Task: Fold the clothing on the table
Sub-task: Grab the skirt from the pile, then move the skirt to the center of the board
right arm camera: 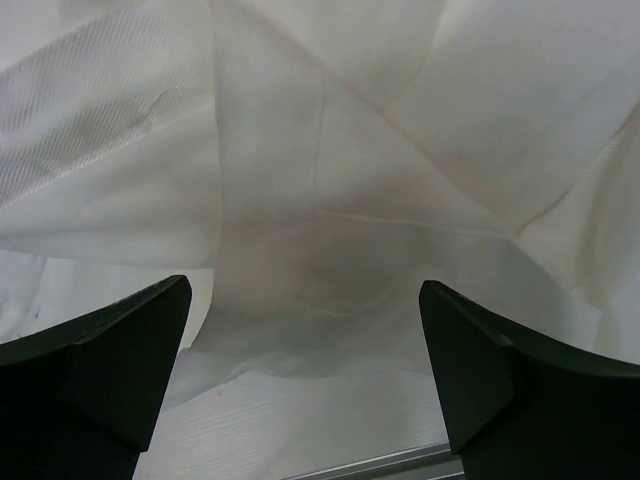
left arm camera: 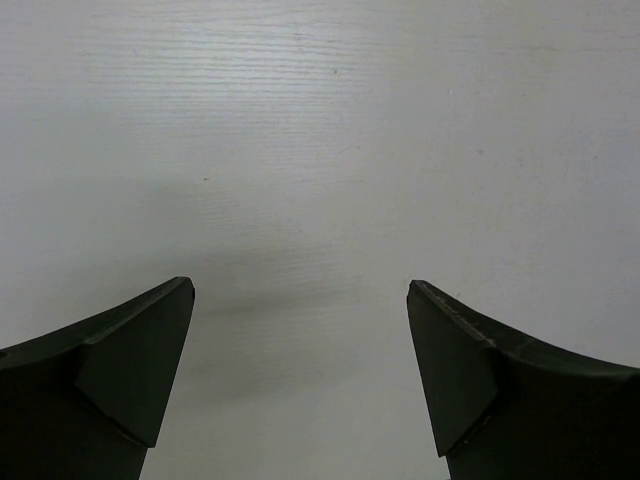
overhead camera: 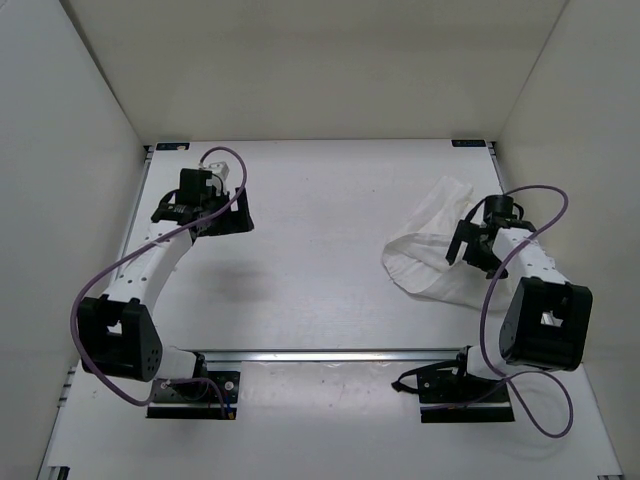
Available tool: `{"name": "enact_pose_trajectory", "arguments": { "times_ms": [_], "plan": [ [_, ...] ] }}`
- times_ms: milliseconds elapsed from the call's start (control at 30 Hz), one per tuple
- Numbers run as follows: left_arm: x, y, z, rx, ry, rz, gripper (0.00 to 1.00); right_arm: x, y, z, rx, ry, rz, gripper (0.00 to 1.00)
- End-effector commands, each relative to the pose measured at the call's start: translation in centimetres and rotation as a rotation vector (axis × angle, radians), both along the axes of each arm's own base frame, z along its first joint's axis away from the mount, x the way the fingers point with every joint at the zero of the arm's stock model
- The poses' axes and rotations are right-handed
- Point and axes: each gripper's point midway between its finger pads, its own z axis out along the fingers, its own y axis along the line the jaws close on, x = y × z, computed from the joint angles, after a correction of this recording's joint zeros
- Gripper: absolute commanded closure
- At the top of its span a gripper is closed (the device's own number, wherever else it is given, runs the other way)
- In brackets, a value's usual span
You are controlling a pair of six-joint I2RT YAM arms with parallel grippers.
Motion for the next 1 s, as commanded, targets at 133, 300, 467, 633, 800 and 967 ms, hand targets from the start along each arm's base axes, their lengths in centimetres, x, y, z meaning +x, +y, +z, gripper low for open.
{"name": "enact_pose_trajectory", "arguments": {
  "times_ms": [133,300,467,633,800,967],
  "plan": [
    [0.6,-1.6,1.2,-0.073,-0.026,-0.065,0.02,0.9,1.9,-1.8,0.039,0.003,0.028,0.38],
    [0.5,-2.0,1.6,-0.091,-0.039,-0.082,0.01,3.2,3.2,-0.5,0.051,-0.064,0.082,1.0],
    [1.3,-3.1,1.9,-0.145,-0.041,-0.101,0.01,11.9,10.2,6.2,0.224,-0.262,0.292,1.0],
    [1.8,-4.0,3.1,-0.207,-0.069,-0.111,0.01,18.8,25.4,24.3,0.225,-0.593,0.711,1.0],
    [1.7,-2.5,4.2,-0.211,-0.094,-0.058,0.01,15.1,32.4,39.9,0.37,-0.985,0.896,1.0],
    [0.9,-0.4,6.5,-0.173,-0.152,0.022,0.02,10.4,24.4,26.3,0.34,-0.855,0.679,1.0]
  ]
}}
